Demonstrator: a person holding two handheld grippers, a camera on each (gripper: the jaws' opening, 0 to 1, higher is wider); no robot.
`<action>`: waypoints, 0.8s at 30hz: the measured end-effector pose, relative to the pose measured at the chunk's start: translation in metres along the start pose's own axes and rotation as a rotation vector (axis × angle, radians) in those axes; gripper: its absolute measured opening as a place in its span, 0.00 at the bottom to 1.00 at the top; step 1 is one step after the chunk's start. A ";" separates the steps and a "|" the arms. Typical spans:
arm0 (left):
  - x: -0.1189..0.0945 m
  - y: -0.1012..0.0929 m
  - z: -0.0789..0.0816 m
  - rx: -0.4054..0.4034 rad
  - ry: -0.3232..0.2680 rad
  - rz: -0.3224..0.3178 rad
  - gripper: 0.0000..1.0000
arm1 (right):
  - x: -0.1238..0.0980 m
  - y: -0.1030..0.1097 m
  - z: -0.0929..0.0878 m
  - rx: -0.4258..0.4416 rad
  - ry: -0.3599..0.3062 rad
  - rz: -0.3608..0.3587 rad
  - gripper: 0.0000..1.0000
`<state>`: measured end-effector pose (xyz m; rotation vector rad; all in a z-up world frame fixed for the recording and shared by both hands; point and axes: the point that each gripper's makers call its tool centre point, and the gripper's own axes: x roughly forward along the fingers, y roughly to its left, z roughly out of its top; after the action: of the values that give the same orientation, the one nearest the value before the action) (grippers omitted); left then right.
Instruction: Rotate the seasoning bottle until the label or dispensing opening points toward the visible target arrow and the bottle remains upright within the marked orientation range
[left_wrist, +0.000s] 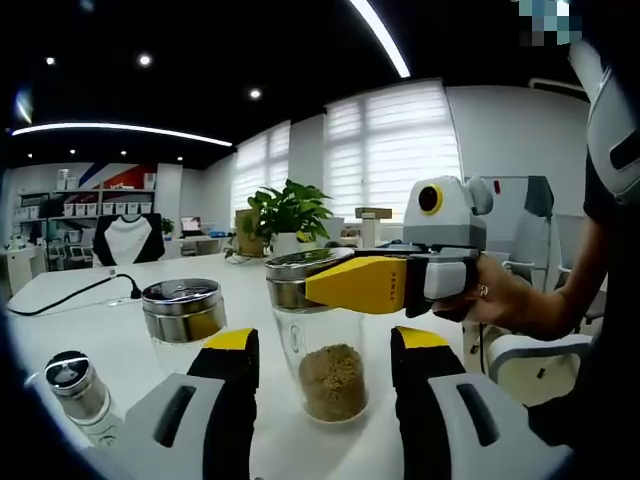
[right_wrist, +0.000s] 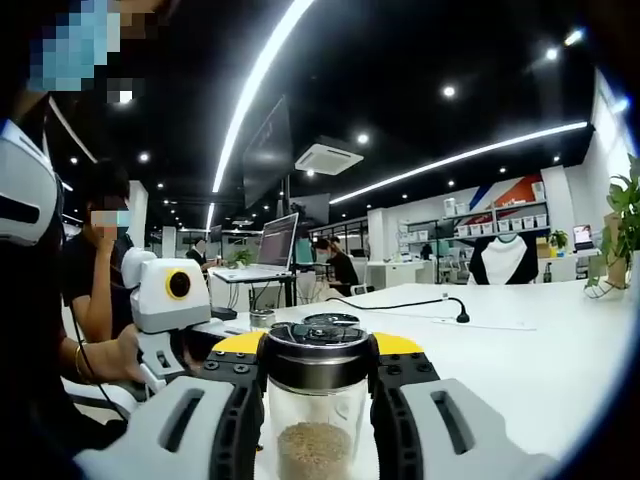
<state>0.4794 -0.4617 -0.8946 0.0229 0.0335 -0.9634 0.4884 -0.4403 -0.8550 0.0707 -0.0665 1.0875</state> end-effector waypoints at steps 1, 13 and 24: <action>0.000 0.000 0.000 0.001 0.001 -0.003 0.55 | 0.001 0.002 0.000 0.000 0.001 0.008 0.37; 0.000 -0.001 0.007 -0.031 -0.021 -0.083 0.42 | 0.006 0.017 0.005 0.005 0.001 0.085 0.37; 0.001 -0.004 0.005 0.007 -0.005 -0.110 0.42 | 0.004 0.018 0.003 0.012 0.010 0.095 0.37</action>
<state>0.4769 -0.4649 -0.8898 0.0254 0.0274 -1.0736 0.4745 -0.4287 -0.8508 0.0737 -0.0549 1.1830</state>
